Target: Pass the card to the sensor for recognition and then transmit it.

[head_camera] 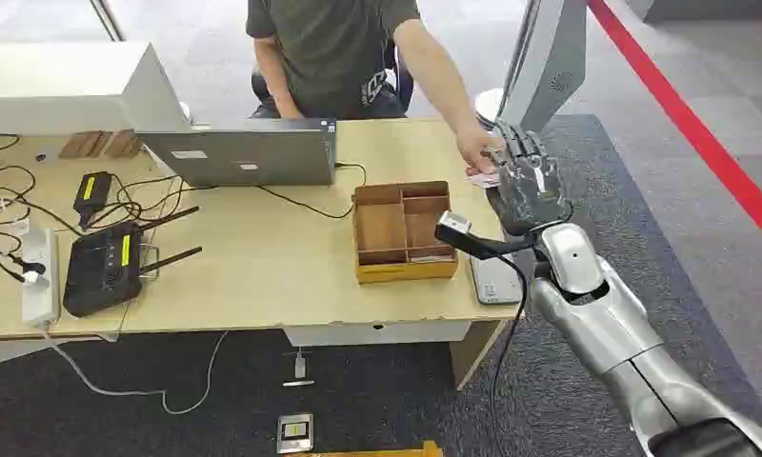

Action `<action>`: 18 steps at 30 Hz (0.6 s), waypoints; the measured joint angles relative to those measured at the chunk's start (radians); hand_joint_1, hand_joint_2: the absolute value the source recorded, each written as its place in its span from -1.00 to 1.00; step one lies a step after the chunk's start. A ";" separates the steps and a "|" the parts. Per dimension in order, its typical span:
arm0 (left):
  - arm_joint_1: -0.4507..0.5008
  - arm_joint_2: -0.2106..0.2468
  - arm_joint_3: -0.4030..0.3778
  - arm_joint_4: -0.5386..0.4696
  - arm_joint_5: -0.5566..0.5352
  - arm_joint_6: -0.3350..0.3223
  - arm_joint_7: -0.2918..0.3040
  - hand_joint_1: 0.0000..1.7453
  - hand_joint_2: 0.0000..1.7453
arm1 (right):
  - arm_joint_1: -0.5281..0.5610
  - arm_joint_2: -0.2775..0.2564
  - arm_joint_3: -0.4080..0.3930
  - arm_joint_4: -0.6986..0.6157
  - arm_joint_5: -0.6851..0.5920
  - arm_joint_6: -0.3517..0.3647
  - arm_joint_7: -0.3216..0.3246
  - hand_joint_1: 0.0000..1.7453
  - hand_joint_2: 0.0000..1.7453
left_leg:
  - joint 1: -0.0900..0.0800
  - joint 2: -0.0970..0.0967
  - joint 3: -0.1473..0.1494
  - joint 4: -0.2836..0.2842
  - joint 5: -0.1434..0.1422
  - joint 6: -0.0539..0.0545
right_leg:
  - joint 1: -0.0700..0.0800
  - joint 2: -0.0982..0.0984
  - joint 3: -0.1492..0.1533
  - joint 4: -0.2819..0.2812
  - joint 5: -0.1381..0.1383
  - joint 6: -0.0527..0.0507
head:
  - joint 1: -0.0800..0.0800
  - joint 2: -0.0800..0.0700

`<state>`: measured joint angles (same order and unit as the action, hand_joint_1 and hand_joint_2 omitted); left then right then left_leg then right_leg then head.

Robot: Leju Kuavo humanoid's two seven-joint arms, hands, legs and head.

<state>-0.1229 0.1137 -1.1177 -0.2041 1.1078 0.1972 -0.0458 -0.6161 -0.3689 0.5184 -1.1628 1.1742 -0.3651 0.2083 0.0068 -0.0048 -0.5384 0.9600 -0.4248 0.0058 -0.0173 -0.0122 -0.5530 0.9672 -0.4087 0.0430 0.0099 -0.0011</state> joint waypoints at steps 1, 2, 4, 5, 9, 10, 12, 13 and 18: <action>0.000 0.000 -0.001 0.000 0.000 -0.001 0.000 -1.00 -1.00 | 0.002 0.000 -0.002 -0.002 -0.003 0.000 -0.002 1.00 1.00 | 0.000 0.000 0.000 0.000 0.000 0.000 | 0.000 0.000 0.000 0.000 0.000 0.000 | 0.000 0.000; 0.000 0.000 -0.002 0.000 -0.001 -0.002 0.000 -1.00 -1.00 | 0.006 0.000 -0.005 -0.006 -0.008 0.000 -0.002 1.00 1.00 | 0.000 0.000 0.000 0.000 0.000 0.000 | 0.000 0.000 0.000 0.000 0.000 0.000 | 0.000 0.000; 0.000 0.000 -0.003 0.000 -0.003 -0.003 -0.003 -1.00 -1.00 | 0.013 0.000 -0.011 -0.012 -0.013 0.000 -0.002 1.00 1.00 | 0.000 0.000 0.000 0.000 0.000 0.000 | 0.000 0.000 0.000 0.000 0.000 0.000 | 0.000 0.000; 0.000 0.001 -0.006 0.000 -0.004 -0.003 -0.003 -1.00 -1.00 | 0.016 0.000 -0.014 -0.016 -0.014 0.000 -0.002 1.00 1.00 | 0.000 0.000 0.000 0.000 0.000 0.000 | 0.000 0.000 0.000 0.000 0.000 0.000 | 0.000 0.000; 0.000 0.002 -0.009 0.000 -0.005 -0.003 -0.002 -1.00 -1.00 | 0.027 -0.003 -0.025 -0.025 -0.026 0.000 -0.002 1.00 1.00 | 0.000 0.000 0.000 0.000 0.000 0.000 | 0.000 0.000 0.000 0.000 0.000 0.000 | 0.000 0.000; 0.000 0.002 -0.009 0.000 -0.006 -0.006 -0.002 -1.00 -1.00 | 0.031 -0.003 -0.026 -0.027 -0.027 0.000 -0.002 1.00 1.00 | 0.000 0.000 0.000 0.000 0.000 0.000 | 0.000 0.000 0.000 0.000 0.000 0.000 | 0.000 0.000; 0.000 0.003 -0.010 0.000 -0.006 -0.006 -0.002 -1.00 -1.00 | 0.038 -0.005 -0.027 -0.031 -0.029 0.001 -0.002 1.00 1.00 | 0.000 0.000 0.000 0.000 0.000 0.000 | 0.000 0.000 0.000 0.000 0.000 0.000 | 0.000 0.000; 0.000 0.003 -0.010 0.000 -0.006 -0.006 0.000 -1.00 -1.00 | 0.041 -0.005 -0.028 -0.032 -0.029 0.001 -0.002 1.00 1.00 | 0.000 0.000 0.000 0.000 0.000 0.000 | 0.000 0.000 0.000 0.000 0.000 0.000 | 0.000 0.000; 0.000 0.003 -0.010 0.000 -0.005 -0.008 0.000 -1.00 -1.00 | 0.058 -0.005 -0.032 -0.039 -0.033 0.002 -0.002 1.00 1.00 | 0.000 0.000 0.000 0.000 0.000 0.000 | 0.000 0.000 0.000 0.000 0.000 0.000 | 0.000 0.000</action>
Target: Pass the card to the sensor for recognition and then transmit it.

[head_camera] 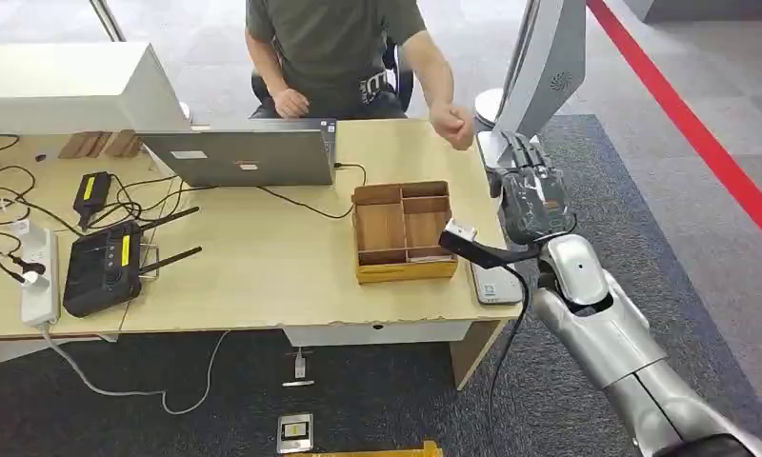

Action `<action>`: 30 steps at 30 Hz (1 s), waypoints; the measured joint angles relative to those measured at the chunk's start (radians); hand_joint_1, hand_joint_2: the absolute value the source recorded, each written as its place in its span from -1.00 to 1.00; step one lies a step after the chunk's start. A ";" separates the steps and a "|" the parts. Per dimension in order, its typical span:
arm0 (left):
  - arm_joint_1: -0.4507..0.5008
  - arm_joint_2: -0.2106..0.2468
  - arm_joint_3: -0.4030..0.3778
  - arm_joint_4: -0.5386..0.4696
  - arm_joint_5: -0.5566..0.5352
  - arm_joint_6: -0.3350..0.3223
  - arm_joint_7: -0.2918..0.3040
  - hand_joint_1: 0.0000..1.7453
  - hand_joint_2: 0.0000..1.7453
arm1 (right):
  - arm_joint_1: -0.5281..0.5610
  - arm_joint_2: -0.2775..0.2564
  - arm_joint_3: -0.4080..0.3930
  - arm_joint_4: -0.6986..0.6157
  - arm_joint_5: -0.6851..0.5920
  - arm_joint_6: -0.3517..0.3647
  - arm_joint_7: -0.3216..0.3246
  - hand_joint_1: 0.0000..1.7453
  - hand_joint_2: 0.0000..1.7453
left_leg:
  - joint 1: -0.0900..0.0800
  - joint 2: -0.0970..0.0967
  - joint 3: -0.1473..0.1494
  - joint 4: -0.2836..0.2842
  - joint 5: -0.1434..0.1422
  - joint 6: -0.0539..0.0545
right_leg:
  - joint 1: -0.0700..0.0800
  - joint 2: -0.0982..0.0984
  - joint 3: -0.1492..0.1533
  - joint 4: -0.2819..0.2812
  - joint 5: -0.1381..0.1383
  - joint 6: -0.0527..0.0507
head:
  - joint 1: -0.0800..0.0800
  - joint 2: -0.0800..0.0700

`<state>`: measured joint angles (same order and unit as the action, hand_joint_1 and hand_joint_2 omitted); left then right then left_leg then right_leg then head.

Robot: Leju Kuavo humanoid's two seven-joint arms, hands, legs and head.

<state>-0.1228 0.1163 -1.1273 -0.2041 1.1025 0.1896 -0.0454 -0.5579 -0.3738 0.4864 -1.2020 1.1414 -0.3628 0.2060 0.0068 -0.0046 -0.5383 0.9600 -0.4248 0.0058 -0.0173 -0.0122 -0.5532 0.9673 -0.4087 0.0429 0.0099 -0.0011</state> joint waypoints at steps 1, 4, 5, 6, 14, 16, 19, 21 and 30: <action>0.000 0.000 0.000 0.000 0.000 0.000 0.000 -1.00 -1.00 | 0.003 0.000 0.000 0.000 -0.002 0.001 0.000 1.00 1.00 | 0.000 0.000 0.000 0.000 0.000 0.000 | 0.000 0.000 0.000 0.000 0.000 0.000 | 0.000 0.000; 0.000 0.000 0.000 0.000 0.000 -0.001 0.001 -1.00 -1.00 | 0.016 -0.002 -0.001 0.001 -0.010 0.001 0.000 1.00 1.00 | 0.000 0.000 0.000 0.000 0.000 0.000 | 0.000 0.000 0.000 0.000 0.000 0.000 | 0.000 0.000; 0.000 0.000 0.000 0.000 -0.001 -0.001 0.001 -1.00 -1.00 | 0.019 -0.004 -0.001 0.002 -0.013 -0.001 0.000 1.00 1.00 | 0.000 0.000 0.000 0.000 0.000 0.000 | 0.000 0.000 0.000 0.000 0.000 0.000 | 0.000 0.000; 0.000 0.000 0.000 0.000 -0.001 -0.001 0.002 -1.00 -1.00 | 0.023 -0.005 -0.001 0.003 -0.016 -0.003 0.000 1.00 1.00 | 0.000 0.000 0.000 0.000 0.000 0.000 | 0.000 0.000 0.000 0.000 0.000 0.000 | 0.000 0.000; -0.001 0.001 -0.001 0.000 -0.005 -0.001 0.005 -1.00 -1.00 | 0.038 -0.009 0.008 0.096 -0.077 -0.059 -0.023 1.00 1.00 | 0.000 0.000 -0.001 0.000 0.000 0.000 | 0.000 0.000 0.000 0.000 0.000 0.000 | 0.000 0.000; -0.001 0.001 -0.001 0.000 -0.005 -0.001 0.004 -1.00 -1.00 | 0.041 -0.009 0.012 0.128 -0.091 -0.069 -0.027 1.00 1.00 | 0.000 0.000 -0.001 0.000 0.000 0.000 | 0.000 0.000 0.000 0.000 0.000 0.000 | 0.000 0.000; -0.001 0.001 -0.001 0.000 -0.008 -0.001 0.003 -1.00 -1.00 | 0.042 -0.006 0.021 0.183 -0.110 -0.082 -0.035 1.00 1.00 | 0.000 0.000 -0.001 0.000 0.000 0.000 | 0.000 0.000 -0.001 0.000 0.000 0.000 | 0.000 0.000; -0.001 0.002 -0.002 0.000 -0.008 -0.001 0.003 -1.00 -1.00 | 0.045 -0.005 0.026 0.210 -0.117 -0.092 -0.035 1.00 1.00 | 0.000 0.000 -0.001 0.000 0.000 0.000 | 0.000 0.000 -0.001 0.000 0.000 0.000 | 0.000 0.000; -0.001 0.005 -0.006 0.000 -0.008 -0.001 0.006 -1.00 -1.00 | 0.053 0.010 0.051 0.309 -0.143 -0.105 -0.056 1.00 1.00 | 0.000 0.000 -0.001 0.000 0.000 0.000 | 0.000 0.000 -0.001 0.000 0.000 0.000 | 0.000 0.000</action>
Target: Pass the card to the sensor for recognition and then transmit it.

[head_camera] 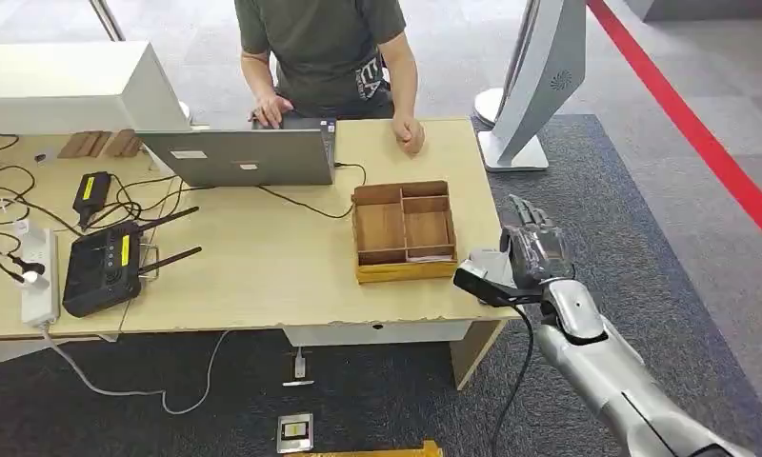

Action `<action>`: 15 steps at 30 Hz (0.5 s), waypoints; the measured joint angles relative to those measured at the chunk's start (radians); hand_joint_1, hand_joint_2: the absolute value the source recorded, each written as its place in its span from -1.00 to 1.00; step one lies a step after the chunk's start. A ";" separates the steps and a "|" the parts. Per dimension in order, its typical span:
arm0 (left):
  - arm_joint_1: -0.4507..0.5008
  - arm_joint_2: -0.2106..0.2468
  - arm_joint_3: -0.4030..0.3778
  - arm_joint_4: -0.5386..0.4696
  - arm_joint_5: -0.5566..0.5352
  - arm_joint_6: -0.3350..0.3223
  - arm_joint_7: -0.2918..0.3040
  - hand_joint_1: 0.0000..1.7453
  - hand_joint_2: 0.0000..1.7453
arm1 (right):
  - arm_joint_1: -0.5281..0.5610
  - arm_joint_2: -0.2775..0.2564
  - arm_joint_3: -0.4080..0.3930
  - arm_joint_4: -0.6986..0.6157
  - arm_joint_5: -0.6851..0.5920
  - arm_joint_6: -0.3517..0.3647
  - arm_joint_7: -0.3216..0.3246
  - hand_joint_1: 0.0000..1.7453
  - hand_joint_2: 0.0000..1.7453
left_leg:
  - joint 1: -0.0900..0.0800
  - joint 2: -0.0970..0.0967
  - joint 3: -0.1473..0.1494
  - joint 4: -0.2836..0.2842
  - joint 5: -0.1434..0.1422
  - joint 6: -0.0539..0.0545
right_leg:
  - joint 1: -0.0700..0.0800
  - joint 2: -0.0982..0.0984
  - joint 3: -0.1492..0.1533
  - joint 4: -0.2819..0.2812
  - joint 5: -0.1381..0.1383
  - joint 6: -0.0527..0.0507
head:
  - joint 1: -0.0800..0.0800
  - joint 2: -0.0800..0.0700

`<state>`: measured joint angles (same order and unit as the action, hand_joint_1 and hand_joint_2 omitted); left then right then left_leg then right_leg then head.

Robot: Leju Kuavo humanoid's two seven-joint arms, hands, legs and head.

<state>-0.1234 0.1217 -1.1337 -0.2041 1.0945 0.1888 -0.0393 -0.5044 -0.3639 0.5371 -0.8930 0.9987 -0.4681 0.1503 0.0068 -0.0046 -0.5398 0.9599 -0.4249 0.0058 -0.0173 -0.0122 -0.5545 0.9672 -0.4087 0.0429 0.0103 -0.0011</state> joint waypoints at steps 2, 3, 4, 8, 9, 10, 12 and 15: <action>0.000 0.000 0.000 0.000 0.000 0.000 0.000 -1.00 -1.00 | 0.000 0.003 0.006 0.014 -0.001 -0.001 -0.001 1.00 1.00 | 0.000 0.000 0.000 0.000 0.000 0.000 | 0.000 0.000 0.000 0.000 0.000 0.000 | 0.000 0.000; 0.000 0.000 0.000 0.000 0.000 0.000 0.000 -1.00 -1.00 | 0.000 0.005 0.009 0.020 -0.002 -0.001 -0.002 1.00 1.00 | 0.000 0.000 0.000 0.000 0.000 0.000 | 0.000 0.000 0.000 0.000 0.000 0.000 | 0.000 0.000; 0.000 0.001 0.000 0.000 0.000 0.000 0.000 -1.00 -1.00 | 0.000 0.006 0.012 0.026 -0.002 -0.001 -0.002 1.00 1.00 | 0.000 0.000 0.000 0.000 0.000 0.000 | 0.000 0.000 0.000 0.000 0.000 0.000 | 0.000 0.000; 0.000 0.001 0.000 0.000 0.003 0.000 -0.001 -1.00 -1.00 | 0.000 0.012 0.024 0.046 -0.018 -0.002 -0.012 1.00 1.00 | 0.000 0.000 0.000 0.000 0.000 0.000 | 0.000 0.000 0.000 0.000 0.000 0.000 | 0.000 0.000; 0.000 0.001 0.000 0.000 0.003 0.000 -0.003 -1.00 -1.00 | -0.001 0.013 0.026 0.051 -0.027 -0.002 -0.015 1.00 1.00 | 0.000 0.000 0.000 0.000 0.000 0.000 | 0.000 0.000 0.000 0.000 0.000 0.000 | 0.000 0.000; 0.000 0.001 0.000 0.000 0.003 0.000 -0.003 -1.00 -1.00 | -0.001 0.015 0.029 0.056 -0.037 -0.003 -0.017 1.00 1.00 | 0.000 0.000 0.000 0.000 0.000 0.000 | 0.000 0.000 0.000 0.000 0.000 0.000 | 0.000 0.000; 0.000 0.001 0.000 0.000 0.003 0.000 -0.004 -1.00 -1.00 | -0.002 0.018 0.035 0.065 -0.045 -0.005 -0.020 1.00 1.00 | 0.000 0.000 0.000 0.000 0.000 0.000 | 0.000 0.000 0.000 0.000 0.000 0.000 | 0.000 0.000; 0.000 0.001 0.000 0.000 0.003 0.000 -0.006 -1.00 -1.00 | -0.002 0.023 0.044 0.079 -0.057 -0.007 -0.022 1.00 1.00 | 0.000 0.000 0.000 0.000 0.000 0.000 | 0.000 0.000 0.000 0.000 0.000 0.000 | 0.000 0.000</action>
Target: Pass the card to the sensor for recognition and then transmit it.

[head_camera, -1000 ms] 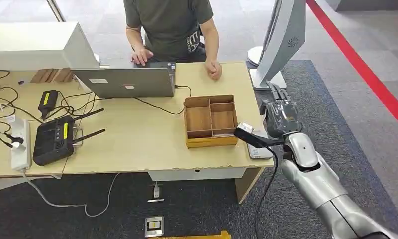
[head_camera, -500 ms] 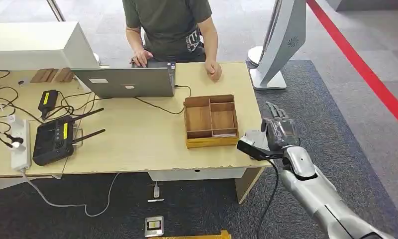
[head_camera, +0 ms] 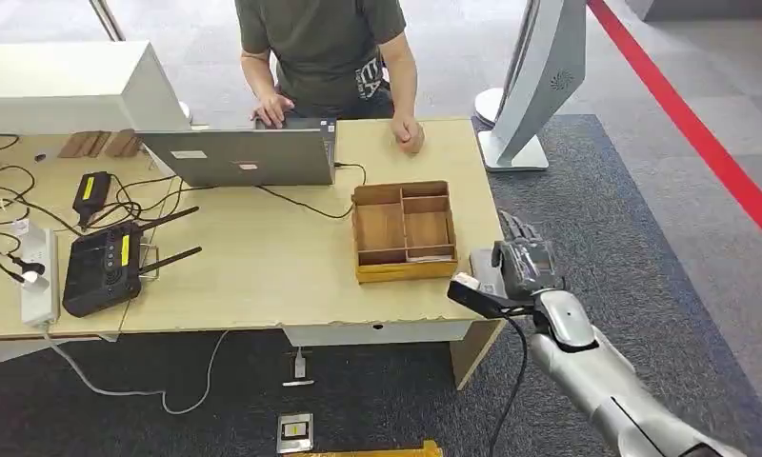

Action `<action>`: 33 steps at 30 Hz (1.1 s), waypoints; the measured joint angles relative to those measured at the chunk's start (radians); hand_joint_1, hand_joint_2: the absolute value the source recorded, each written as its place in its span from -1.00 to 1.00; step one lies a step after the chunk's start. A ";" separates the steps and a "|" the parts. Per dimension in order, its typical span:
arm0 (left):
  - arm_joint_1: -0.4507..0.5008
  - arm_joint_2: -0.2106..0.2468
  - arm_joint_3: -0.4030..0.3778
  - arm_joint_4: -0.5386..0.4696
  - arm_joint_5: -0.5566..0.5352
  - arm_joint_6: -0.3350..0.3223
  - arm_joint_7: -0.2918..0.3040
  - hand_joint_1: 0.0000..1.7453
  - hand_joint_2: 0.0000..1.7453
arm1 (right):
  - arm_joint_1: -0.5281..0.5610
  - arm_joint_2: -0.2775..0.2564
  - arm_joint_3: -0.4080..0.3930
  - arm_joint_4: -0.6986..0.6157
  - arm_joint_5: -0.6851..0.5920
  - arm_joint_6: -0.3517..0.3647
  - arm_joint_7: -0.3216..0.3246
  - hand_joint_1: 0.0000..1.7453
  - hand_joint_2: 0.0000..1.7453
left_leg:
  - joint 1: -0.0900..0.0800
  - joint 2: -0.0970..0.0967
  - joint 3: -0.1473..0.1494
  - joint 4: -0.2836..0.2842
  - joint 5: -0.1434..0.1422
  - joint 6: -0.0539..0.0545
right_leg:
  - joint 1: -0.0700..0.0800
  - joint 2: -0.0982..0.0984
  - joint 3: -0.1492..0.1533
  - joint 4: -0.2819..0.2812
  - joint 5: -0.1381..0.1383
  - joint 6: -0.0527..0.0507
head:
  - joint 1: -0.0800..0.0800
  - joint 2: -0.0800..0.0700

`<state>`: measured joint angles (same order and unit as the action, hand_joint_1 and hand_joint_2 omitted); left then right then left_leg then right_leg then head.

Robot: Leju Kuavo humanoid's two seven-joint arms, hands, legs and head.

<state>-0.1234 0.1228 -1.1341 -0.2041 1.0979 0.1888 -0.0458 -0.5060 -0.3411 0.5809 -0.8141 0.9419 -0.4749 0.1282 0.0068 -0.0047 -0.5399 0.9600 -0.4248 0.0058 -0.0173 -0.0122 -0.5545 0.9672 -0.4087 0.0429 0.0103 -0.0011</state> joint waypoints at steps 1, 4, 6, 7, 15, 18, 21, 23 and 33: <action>0.000 0.000 0.000 0.000 0.000 0.000 -0.001 -1.00 -1.00 | 0.000 0.002 0.003 0.004 -0.006 -0.004 0.000 1.00 1.00 | 0.000 0.000 0.000 0.000 0.000 0.000 | 0.000 0.000 0.000 0.000 0.000 0.000 | 0.000 0.000; 0.000 0.000 0.000 0.000 0.001 0.000 -0.002 -1.00 -1.00 | 0.000 0.006 0.012 0.021 -0.035 -0.016 0.000 1.00 1.00 | 0.000 0.000 0.000 0.000 0.000 0.000 | 0.000 0.000 0.000 0.000 0.000 0.000 | 0.000 0.000; 0.000 0.000 0.000 0.000 0.003 0.000 -0.002 -1.00 -1.00 | 0.000 0.008 0.019 0.032 -0.049 -0.022 -0.002 1.00 1.00 | 0.000 0.000 0.000 0.000 0.000 0.000 | 0.000 0.000 0.000 0.000 0.000 0.000 | 0.000 0.000; 0.000 0.000 0.000 0.000 0.003 0.000 0.000 -1.00 -1.00 | -0.001 0.009 0.021 0.037 -0.054 -0.026 -0.003 1.00 1.00 | 0.000 0.000 0.000 0.000 0.000 0.000 | 0.000 0.000 0.000 0.000 0.000 0.000 | 0.000 0.000; 0.000 0.000 0.000 0.000 0.005 0.000 0.002 -1.00 -1.00 | -0.009 0.015 0.034 0.068 -0.082 -0.044 -0.014 1.00 1.00 | 0.000 0.000 0.001 0.000 0.000 0.000 | 0.000 0.000 0.001 0.000 0.000 0.000 | 0.000 0.000; 0.000 0.000 0.000 0.000 0.005 0.000 0.002 -1.00 -1.00 | -0.012 0.016 0.036 0.077 -0.086 -0.045 -0.018 1.00 1.00 | 0.000 0.000 0.001 0.000 0.000 0.000 | 0.000 0.000 0.001 0.000 0.000 0.000 | 0.000 0.000; 0.000 0.000 0.000 0.000 0.005 0.000 0.001 -1.00 -1.00 | -0.014 0.018 0.039 0.083 -0.092 -0.052 -0.021 1.00 1.00 | 0.000 0.000 0.002 0.000 0.000 0.000 | 0.000 0.000 0.001 0.000 0.000 0.000 | 0.000 0.000; 0.000 0.000 0.000 0.000 0.005 0.000 -0.001 -1.00 -1.00 | -0.017 0.019 0.043 0.087 -0.098 -0.060 -0.021 1.00 1.00 | 0.000 0.000 0.002 0.000 0.000 0.000 | 0.000 0.000 0.002 0.000 0.000 0.000 | 0.000 0.000; 0.001 0.002 0.000 0.000 -0.005 0.000 -0.007 -1.00 -1.00 | -0.050 -0.006 0.074 0.006 -0.031 -0.017 0.052 1.00 1.00 | 0.000 0.000 0.001 0.000 0.000 0.000 | 0.000 0.000 0.001 0.000 0.002 -0.001 | 0.000 0.000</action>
<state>-0.1221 0.1244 -1.1345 -0.2041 1.0933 0.1888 -0.0530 -0.5561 -0.3472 0.6554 -0.8081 0.9110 -0.4916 0.1805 0.0065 -0.0043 -0.5389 0.9601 -0.4244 0.0057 -0.0174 -0.0119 -0.5536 0.9673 -0.4070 0.0424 0.0103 -0.0011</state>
